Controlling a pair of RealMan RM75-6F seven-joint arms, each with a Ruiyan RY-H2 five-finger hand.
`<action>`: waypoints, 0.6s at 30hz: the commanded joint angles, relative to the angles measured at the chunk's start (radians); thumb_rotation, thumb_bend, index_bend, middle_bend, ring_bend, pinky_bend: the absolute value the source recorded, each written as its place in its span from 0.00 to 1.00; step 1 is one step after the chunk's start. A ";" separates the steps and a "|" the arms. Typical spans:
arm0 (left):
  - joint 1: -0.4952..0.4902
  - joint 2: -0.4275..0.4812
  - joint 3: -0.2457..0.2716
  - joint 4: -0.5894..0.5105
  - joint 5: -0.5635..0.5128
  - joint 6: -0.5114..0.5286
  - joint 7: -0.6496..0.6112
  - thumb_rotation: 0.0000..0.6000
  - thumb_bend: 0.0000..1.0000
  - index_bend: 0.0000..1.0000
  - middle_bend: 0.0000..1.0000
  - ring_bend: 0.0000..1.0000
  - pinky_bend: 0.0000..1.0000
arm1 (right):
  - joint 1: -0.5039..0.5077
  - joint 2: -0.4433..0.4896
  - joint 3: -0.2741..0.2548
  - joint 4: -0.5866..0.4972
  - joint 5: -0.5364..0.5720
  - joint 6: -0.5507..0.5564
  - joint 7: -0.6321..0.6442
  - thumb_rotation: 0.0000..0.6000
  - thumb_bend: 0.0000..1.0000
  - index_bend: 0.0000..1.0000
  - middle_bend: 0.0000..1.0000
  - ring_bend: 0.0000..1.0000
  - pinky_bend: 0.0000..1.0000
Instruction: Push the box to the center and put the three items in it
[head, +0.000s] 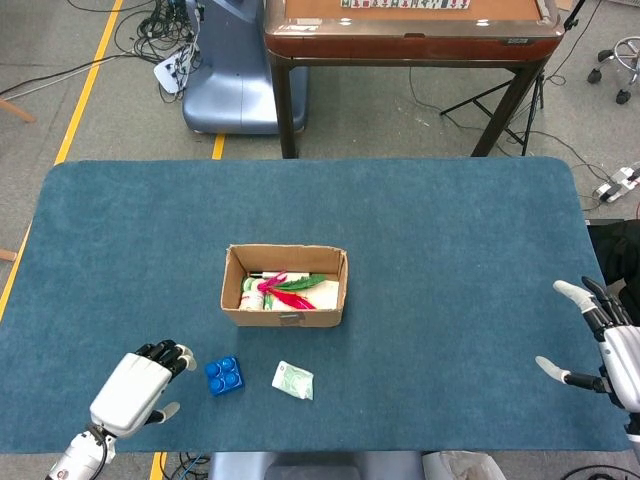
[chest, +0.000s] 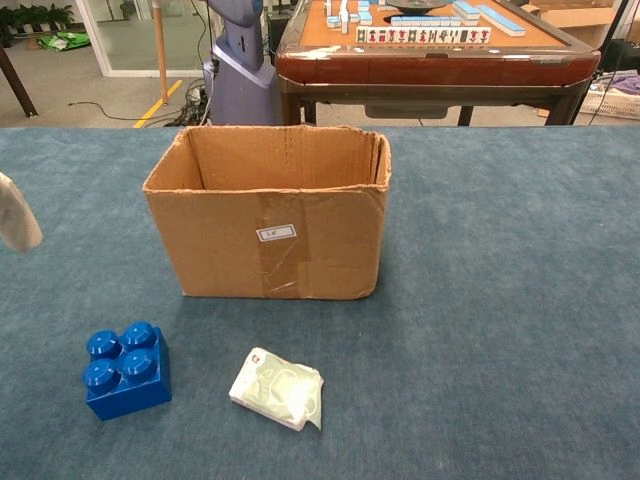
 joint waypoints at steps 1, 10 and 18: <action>-0.021 -0.016 -0.009 0.113 0.077 -0.055 -0.071 1.00 0.10 0.37 0.34 0.25 0.37 | -0.001 0.001 0.001 0.001 0.002 0.001 0.003 1.00 0.03 0.15 0.18 0.03 0.11; -0.061 -0.104 -0.018 0.376 0.238 -0.110 -0.191 1.00 0.10 0.27 0.29 0.23 0.37 | -0.002 0.004 0.005 0.001 0.008 0.001 0.008 1.00 0.03 0.15 0.18 0.03 0.11; -0.105 -0.168 -0.046 0.510 0.288 -0.145 -0.283 1.00 0.10 0.25 0.24 0.21 0.37 | -0.001 0.003 0.009 0.002 0.017 -0.005 0.008 1.00 0.03 0.15 0.18 0.03 0.11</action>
